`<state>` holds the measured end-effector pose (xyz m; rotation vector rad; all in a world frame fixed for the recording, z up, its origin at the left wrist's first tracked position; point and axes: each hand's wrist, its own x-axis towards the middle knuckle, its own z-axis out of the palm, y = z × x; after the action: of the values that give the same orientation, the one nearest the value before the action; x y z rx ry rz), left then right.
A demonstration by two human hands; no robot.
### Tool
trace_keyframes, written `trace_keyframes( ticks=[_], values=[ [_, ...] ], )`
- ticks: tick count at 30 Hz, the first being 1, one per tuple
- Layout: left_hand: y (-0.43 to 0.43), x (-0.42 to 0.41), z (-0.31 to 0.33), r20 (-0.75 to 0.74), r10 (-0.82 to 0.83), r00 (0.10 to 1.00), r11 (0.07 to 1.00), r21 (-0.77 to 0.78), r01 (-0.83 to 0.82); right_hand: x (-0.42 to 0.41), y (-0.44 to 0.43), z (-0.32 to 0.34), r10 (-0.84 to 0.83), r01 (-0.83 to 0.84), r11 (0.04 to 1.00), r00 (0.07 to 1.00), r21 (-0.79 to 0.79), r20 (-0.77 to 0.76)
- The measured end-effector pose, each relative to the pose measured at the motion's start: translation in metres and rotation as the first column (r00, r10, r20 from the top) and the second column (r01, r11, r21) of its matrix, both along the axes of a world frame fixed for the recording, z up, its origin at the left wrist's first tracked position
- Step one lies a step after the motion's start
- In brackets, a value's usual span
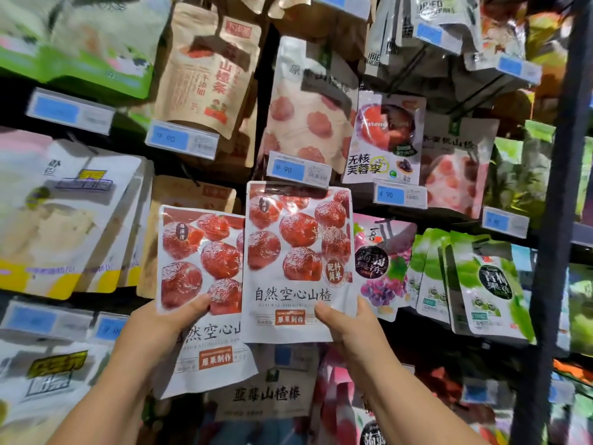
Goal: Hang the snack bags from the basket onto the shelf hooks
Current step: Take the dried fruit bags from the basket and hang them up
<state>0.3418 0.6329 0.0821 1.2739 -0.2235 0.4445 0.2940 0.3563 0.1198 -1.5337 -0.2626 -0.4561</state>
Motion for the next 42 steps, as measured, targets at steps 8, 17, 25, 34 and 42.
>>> trace_keyframes(
  ticks=[8,17,25,34,42],
  values=[
    [0.017,-0.006,-0.004,0.007,0.007,1.0,1.0,0.021,-0.007,0.011,0.016,0.004,0.023,-0.024,0.999,1.0,0.038,0.006],
    [0.032,-0.012,-0.005,-0.011,-0.012,1.0,1.0,0.0,0.012,0.008,0.025,0.007,-0.009,0.009,0.999,1.0,0.047,-0.008],
    [0.039,-0.009,-0.011,-0.058,-0.078,0.995,0.993,-0.088,0.072,0.005,0.024,0.005,-0.001,0.002,0.998,1.0,0.063,-0.024],
    [0.036,-0.01,-0.007,-0.016,-0.057,0.998,0.996,-0.063,0.056,0.012,0.022,0.011,-0.06,0.063,0.996,0.997,0.066,-0.048],
    [0.043,-0.023,0.0,0.017,0.084,0.996,0.996,0.036,-0.084,0.028,0.017,0.016,-0.125,0.126,0.992,0.989,0.003,-0.083]
  ],
)
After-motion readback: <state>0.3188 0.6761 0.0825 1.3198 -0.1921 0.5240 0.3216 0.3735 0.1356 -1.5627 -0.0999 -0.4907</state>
